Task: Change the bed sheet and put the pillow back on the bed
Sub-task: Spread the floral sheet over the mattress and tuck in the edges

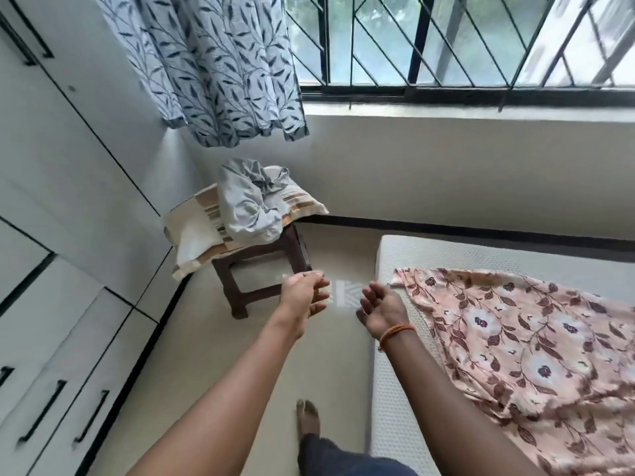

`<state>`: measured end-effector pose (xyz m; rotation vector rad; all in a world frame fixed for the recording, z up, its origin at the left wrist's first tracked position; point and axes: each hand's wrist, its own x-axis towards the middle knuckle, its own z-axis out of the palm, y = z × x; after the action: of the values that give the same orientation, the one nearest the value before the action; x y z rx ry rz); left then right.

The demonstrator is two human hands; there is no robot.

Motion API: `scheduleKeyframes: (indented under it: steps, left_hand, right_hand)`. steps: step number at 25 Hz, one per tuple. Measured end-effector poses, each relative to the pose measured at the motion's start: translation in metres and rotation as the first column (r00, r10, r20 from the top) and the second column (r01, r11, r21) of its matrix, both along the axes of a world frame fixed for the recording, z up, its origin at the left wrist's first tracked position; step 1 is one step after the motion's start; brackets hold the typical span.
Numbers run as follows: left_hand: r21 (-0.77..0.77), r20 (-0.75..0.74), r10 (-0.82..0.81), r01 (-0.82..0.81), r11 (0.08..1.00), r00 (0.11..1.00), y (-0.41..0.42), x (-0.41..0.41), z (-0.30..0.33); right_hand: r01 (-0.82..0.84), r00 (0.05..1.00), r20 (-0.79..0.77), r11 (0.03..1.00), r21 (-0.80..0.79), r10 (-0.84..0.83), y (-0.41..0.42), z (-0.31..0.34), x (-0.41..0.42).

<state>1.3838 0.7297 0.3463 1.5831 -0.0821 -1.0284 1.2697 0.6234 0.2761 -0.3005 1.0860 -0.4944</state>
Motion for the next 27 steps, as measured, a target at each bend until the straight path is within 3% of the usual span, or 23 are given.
scheduleKeyframes:
  steps: [6,13,22,27]
  left_hand:
    - [0.002,0.015,-0.142,0.142,0.990,0.990,-0.123,0.129,0.014]
    - [-0.020,-0.045,-0.417,0.417,0.909,0.908,-0.300,0.188,0.003]
    - [-0.068,-0.108,-0.785,0.784,0.617,0.609,-0.530,0.167,0.015]
    - [-0.050,-0.127,-0.870,0.873,0.485,0.477,-0.620,0.118,0.011]
  right_hand:
    - [0.175,0.985,0.011,0.984,-0.042,-0.175,-0.107,0.025,0.110]
    - [0.443,0.896,-0.002,0.893,-0.081,-0.445,-0.230,0.034,0.158]
    - [0.780,0.604,-0.097,0.612,-0.130,-0.791,-0.382,0.050,0.148]
    - [0.878,0.458,-0.093,0.466,-0.112,-0.884,-0.459,0.041,0.105]
